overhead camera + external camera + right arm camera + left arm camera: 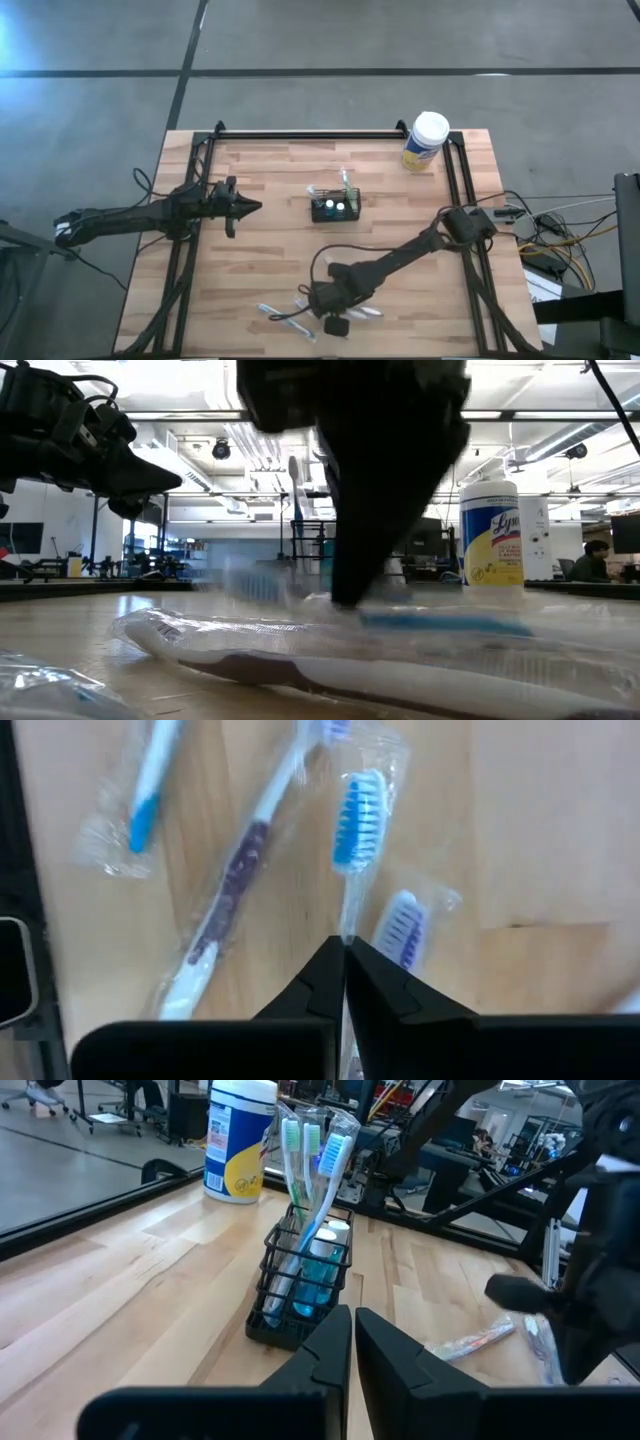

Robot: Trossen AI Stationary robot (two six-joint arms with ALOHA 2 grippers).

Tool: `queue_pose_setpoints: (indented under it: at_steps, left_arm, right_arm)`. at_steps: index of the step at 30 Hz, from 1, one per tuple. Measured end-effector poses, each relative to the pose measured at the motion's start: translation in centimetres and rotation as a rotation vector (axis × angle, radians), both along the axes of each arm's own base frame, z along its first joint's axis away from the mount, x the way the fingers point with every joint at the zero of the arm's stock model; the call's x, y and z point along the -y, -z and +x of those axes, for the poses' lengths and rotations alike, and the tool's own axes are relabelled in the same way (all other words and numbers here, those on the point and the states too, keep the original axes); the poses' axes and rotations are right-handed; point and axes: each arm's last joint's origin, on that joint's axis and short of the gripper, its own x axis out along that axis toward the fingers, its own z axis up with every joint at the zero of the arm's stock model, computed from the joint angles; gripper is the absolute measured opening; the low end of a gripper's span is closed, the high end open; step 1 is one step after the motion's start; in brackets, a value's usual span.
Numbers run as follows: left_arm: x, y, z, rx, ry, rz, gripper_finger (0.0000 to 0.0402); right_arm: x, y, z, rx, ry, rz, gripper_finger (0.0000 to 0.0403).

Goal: Pick & Place toothbrushing station
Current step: Put the right blue toothbrush into the wire organizer

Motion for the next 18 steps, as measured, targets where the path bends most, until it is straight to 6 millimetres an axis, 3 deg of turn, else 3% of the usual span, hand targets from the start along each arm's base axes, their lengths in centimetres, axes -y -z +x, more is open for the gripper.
queue_pose_setpoints:
  at_steps: [10, 14, 18]
  left_arm:
    - [0.0, 0.0, 0.0, 0.002, 0.010, 0.000, 0.0025]
    - [0.2, -0.2, 0.0, 0.018, 0.064, 0.022, 0.0025]
    - [0.2, -0.4, 0.1, 0.039, 0.077, 0.025, 0.0025]
  right_arm:
    - [0.8, -7.6, -1.5, 0.253, -0.040, -0.134, 0.0008]
    - [2.1, -10.6, -2.6, 0.377, -0.061, -0.281, 0.0008]
    - [4.4, -12.0, -3.8, 0.489, -0.056, -0.311, 0.0008]
